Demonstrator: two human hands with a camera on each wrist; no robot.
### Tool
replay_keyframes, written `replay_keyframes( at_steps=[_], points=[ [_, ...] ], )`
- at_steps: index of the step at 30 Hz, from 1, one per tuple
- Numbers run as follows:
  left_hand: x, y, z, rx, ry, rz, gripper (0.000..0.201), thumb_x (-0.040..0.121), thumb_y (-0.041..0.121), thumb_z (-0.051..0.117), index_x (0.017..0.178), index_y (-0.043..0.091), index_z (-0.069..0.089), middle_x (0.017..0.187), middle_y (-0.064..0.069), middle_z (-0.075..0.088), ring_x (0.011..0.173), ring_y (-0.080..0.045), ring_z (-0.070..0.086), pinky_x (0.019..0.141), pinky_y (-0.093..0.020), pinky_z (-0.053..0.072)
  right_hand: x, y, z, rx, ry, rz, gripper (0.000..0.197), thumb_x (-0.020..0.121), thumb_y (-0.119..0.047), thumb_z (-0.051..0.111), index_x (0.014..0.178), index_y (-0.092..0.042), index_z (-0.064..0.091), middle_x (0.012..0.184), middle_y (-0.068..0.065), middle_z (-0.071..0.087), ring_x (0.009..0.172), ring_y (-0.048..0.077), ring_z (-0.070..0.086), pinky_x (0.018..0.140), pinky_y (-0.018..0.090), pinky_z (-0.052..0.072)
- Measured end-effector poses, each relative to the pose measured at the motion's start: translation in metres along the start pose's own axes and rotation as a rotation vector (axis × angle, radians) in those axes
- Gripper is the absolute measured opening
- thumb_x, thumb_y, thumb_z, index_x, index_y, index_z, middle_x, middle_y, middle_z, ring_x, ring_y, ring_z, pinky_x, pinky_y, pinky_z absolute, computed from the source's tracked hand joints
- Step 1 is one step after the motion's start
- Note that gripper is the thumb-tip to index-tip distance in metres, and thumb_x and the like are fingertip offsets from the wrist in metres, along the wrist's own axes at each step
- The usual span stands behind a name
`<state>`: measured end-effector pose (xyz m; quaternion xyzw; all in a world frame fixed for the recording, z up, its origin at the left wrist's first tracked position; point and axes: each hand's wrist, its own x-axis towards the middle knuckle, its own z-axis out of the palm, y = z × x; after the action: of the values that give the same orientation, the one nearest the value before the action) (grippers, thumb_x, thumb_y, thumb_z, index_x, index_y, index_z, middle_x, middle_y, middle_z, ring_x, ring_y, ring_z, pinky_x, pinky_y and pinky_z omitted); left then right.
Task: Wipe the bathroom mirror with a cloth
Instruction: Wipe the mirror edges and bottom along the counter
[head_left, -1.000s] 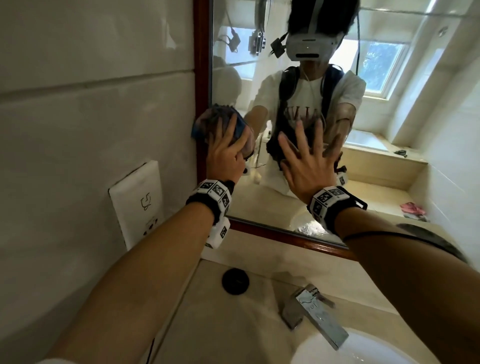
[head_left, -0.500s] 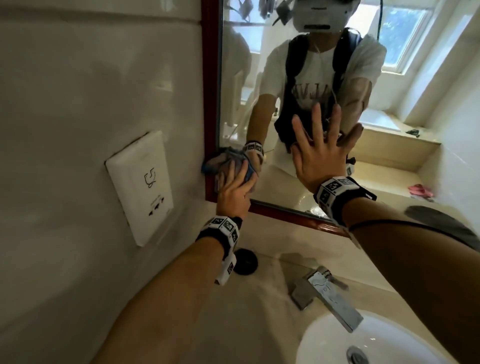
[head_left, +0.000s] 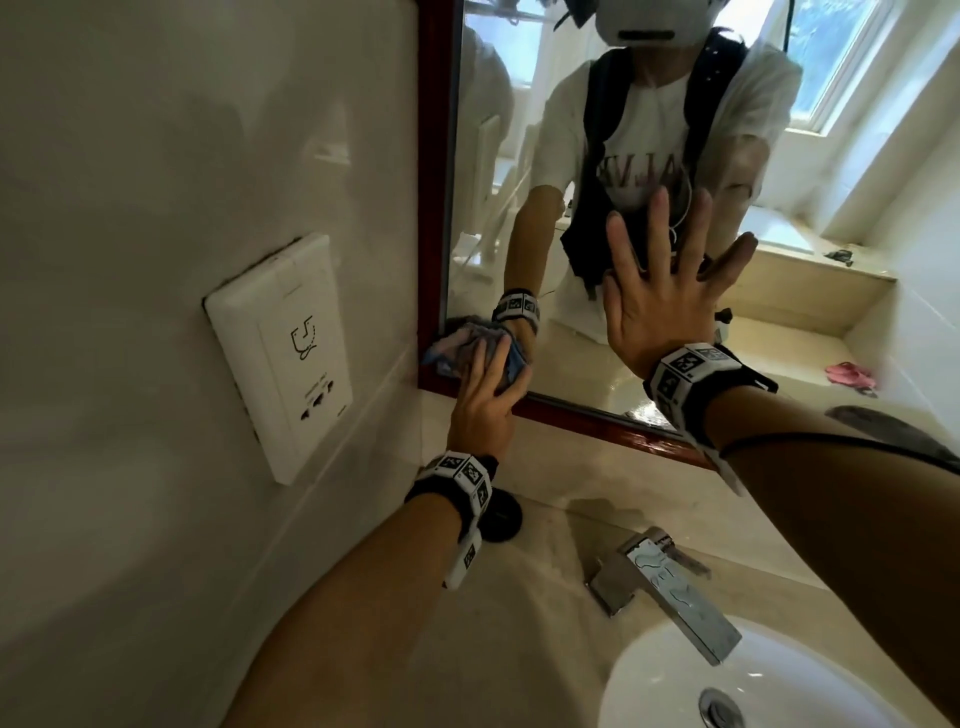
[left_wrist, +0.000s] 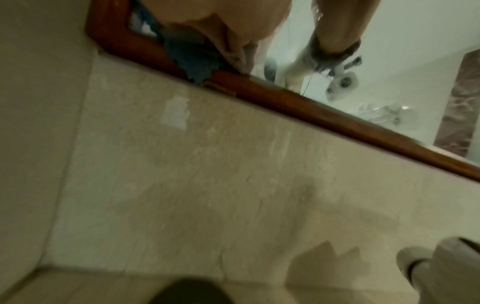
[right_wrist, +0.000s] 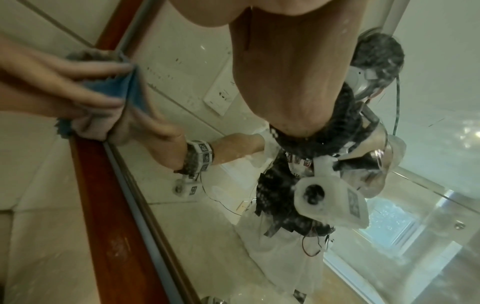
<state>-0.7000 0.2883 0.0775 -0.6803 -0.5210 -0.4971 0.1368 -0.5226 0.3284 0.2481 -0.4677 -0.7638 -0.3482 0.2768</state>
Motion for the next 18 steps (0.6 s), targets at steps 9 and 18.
replay_keyframes(
  at_steps=[9, 18],
  points=[
    [0.120, 0.051, -0.038, -0.028, 0.098, 0.151, 0.052, 0.086, -0.011, 0.048, 0.134, 0.008, 0.059, 0.150, -0.022, 0.040, 0.142, -0.039, 0.026, 0.114, -0.055, 0.030, -0.010, 0.017, -0.009, -0.028, -0.050, -0.095, 0.060, 0.101, -0.046, 0.029, 0.156, -0.032, 0.008, 0.164, 0.007, 0.003, 0.149, 0.038, 0.003, 0.110, 0.071, 0.006],
    [0.082, 0.048, -0.020, 0.045, 0.087, 0.161, 0.044, 0.089, 0.008, 0.060, 0.132, 0.015, 0.062, 0.142, -0.002, 0.054, 0.134, -0.020, 0.048, 0.092, -0.029, 0.050, -0.040, 0.050, 0.001, -0.095, -0.095, -0.175, 0.062, 0.102, -0.049, 0.029, 0.156, -0.031, 0.007, 0.164, 0.002, 0.003, 0.150, 0.030, 0.001, 0.113, 0.064, 0.001]
  ],
)
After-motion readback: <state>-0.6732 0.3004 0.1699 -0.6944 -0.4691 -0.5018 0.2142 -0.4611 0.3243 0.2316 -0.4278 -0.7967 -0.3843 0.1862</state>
